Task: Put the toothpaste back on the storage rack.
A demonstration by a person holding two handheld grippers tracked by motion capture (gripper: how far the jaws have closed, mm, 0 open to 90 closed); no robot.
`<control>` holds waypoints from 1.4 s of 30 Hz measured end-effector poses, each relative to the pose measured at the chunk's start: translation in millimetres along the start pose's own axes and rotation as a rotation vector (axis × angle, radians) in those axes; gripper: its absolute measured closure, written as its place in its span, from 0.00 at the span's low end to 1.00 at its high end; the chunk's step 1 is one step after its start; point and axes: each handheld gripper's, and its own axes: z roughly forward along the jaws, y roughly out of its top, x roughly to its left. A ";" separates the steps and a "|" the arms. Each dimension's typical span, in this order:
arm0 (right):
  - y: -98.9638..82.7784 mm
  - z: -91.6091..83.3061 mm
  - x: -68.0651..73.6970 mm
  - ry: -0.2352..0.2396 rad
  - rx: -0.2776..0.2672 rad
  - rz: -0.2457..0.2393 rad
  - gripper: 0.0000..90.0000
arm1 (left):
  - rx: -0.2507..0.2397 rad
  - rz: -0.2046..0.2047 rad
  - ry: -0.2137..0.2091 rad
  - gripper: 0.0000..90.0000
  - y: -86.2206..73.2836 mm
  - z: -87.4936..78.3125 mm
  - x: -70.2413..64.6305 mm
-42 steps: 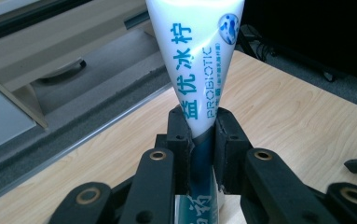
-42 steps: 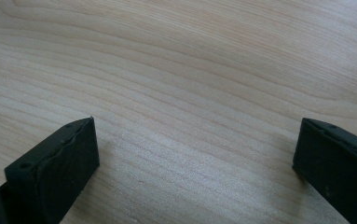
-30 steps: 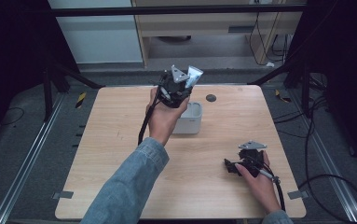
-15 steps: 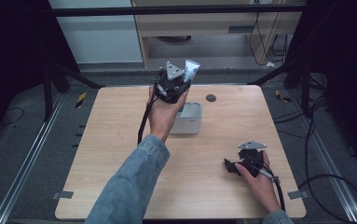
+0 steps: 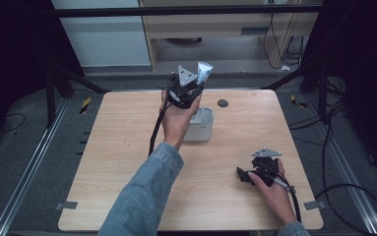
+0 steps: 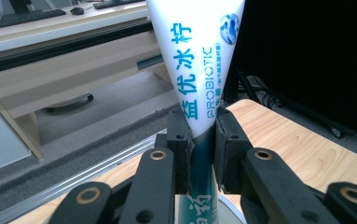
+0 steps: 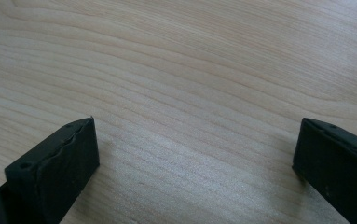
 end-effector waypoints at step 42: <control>0.0 0.0 0.1 0.001 -0.001 0.002 0.00 | 0.033 -0.037 -0.010 0.87 -50.1 27.4 13.8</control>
